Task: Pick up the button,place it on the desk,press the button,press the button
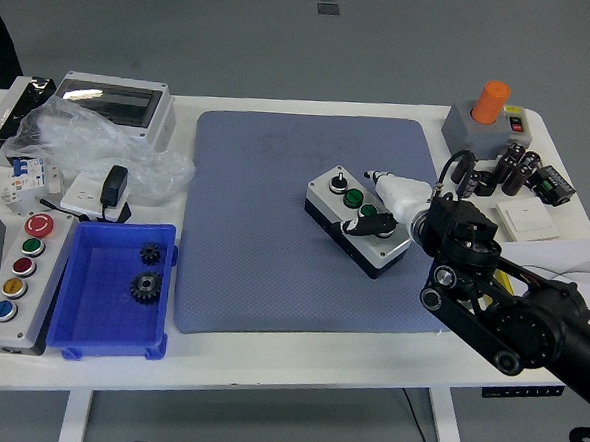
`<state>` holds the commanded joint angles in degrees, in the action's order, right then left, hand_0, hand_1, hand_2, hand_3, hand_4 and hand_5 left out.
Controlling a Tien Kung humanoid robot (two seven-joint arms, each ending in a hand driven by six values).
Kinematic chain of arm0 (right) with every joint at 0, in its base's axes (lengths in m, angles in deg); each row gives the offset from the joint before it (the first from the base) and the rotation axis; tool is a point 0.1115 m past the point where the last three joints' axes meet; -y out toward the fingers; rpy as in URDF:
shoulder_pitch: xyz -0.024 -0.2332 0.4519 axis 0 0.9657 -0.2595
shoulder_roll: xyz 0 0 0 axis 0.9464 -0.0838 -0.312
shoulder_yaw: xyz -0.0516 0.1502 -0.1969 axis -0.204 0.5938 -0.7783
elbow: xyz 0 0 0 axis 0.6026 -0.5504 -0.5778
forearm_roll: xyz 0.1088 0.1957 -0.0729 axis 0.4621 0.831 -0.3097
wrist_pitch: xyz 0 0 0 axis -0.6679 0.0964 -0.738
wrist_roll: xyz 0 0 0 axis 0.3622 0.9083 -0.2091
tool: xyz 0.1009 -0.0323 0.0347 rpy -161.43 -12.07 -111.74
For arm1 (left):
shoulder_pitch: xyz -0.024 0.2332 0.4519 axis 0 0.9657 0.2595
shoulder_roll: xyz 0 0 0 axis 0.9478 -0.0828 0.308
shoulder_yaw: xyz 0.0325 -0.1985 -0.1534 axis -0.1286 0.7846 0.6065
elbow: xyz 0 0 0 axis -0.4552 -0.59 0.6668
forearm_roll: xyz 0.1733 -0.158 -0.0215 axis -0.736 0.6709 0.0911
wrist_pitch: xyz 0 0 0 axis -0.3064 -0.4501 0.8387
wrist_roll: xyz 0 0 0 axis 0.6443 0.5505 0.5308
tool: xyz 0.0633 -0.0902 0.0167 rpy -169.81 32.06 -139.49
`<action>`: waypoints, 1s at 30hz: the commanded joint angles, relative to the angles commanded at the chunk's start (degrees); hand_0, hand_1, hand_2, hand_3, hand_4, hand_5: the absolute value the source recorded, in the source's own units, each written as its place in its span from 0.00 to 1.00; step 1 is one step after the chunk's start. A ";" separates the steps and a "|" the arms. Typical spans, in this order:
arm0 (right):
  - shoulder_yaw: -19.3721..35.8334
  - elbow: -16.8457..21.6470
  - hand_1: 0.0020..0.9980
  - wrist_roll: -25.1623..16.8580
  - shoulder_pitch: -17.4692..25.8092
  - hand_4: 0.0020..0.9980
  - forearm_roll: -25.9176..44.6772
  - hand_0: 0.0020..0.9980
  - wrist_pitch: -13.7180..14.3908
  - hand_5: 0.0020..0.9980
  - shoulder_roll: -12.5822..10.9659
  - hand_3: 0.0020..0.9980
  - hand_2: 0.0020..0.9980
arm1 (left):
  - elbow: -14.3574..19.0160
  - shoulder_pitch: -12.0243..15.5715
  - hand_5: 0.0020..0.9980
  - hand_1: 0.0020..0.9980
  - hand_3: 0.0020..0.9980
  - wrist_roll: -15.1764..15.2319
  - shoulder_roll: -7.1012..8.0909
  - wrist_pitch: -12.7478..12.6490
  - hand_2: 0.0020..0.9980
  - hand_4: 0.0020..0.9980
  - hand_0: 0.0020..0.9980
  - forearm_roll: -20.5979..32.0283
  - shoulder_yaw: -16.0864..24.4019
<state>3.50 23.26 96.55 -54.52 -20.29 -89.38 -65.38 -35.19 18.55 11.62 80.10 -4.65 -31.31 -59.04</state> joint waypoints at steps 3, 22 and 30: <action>-0.23 -0.21 0.98 0.00 -0.03 1.00 0.14 0.88 0.15 0.72 0.10 1.00 1.00 | 0.00 -0.01 0.33 0.69 0.64 0.02 -0.02 -0.02 0.61 0.62 0.66 -0.04 0.01; -4.37 -0.80 0.74 0.00 -0.94 1.00 0.51 0.57 4.90 0.53 0.05 1.00 0.77 | 0.06 -0.24 0.32 0.69 0.63 0.18 -0.09 -0.10 0.61 0.61 0.66 -0.42 0.16; -5.27 -1.24 0.68 0.00 -1.12 1.00 -0.36 0.47 6.62 0.49 0.34 0.94 0.69 | 0.10 -0.43 0.32 0.69 0.63 0.24 -0.18 -0.12 0.61 0.61 0.66 -0.53 0.18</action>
<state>-1.77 22.01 96.55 -55.64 -20.65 -82.76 -65.04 -35.09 18.11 11.87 79.92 -4.77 -31.84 -58.86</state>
